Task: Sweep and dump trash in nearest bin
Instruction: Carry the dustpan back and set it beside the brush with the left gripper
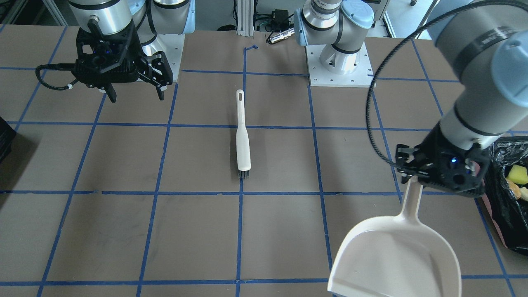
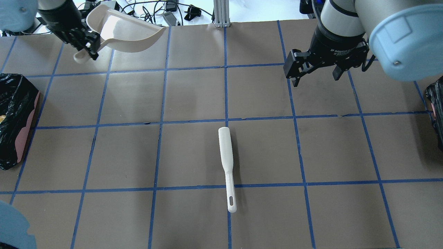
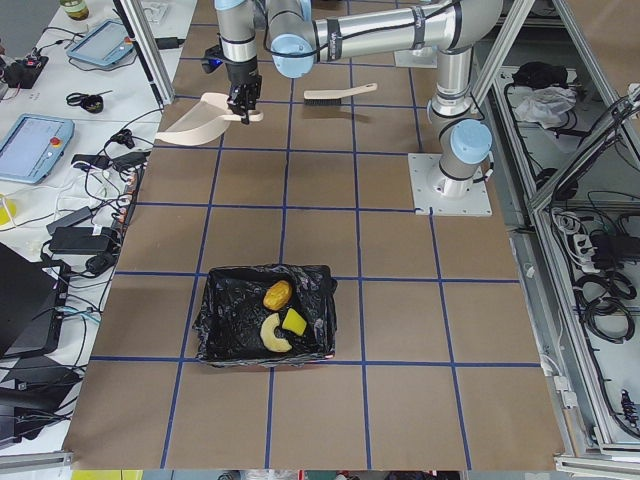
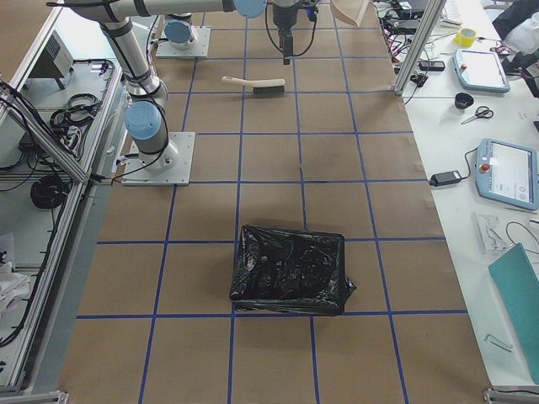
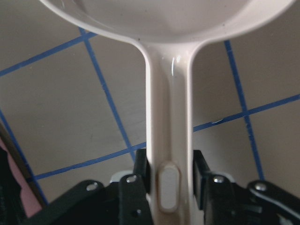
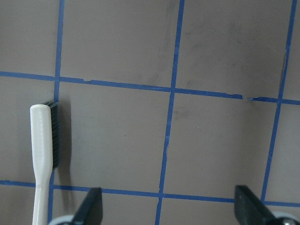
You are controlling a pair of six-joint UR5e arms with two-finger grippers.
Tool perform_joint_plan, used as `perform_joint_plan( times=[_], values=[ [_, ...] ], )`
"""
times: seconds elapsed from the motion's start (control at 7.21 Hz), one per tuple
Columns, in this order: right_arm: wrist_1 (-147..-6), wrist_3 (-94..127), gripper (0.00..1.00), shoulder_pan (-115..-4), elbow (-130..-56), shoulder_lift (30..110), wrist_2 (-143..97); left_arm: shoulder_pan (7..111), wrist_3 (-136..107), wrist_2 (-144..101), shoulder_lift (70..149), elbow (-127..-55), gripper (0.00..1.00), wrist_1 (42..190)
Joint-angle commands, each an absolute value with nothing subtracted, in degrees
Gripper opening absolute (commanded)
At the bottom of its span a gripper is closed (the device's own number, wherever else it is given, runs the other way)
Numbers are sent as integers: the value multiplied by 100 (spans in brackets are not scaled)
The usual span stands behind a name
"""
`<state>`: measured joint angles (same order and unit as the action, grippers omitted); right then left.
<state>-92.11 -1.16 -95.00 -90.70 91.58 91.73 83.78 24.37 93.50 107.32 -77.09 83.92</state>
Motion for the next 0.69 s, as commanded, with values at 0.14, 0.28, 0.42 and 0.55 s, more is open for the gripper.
perform_joint_plan(
  times=[0.14, 0.28, 0.42, 0.55],
  values=[
    [-9369, -114, 100, -9510, -9088, 9176, 9158, 9621, 803, 9000, 11178, -7752, 0, 8244],
    [-9378, -114, 100, -9501, -9088, 9176, 9158, 9876, 695, 8843, 11319, -7761, 0, 8157],
    [-9369, -114, 100, -9510, -9088, 9176, 9158, 10062, 494, 8755, 11460, -7761, 0, 7869],
    [-9369, -132, 100, -9501, -9088, 9176, 9167, 10272, 101, 8650, 11574, -7769, 0, 7831]
  ],
)
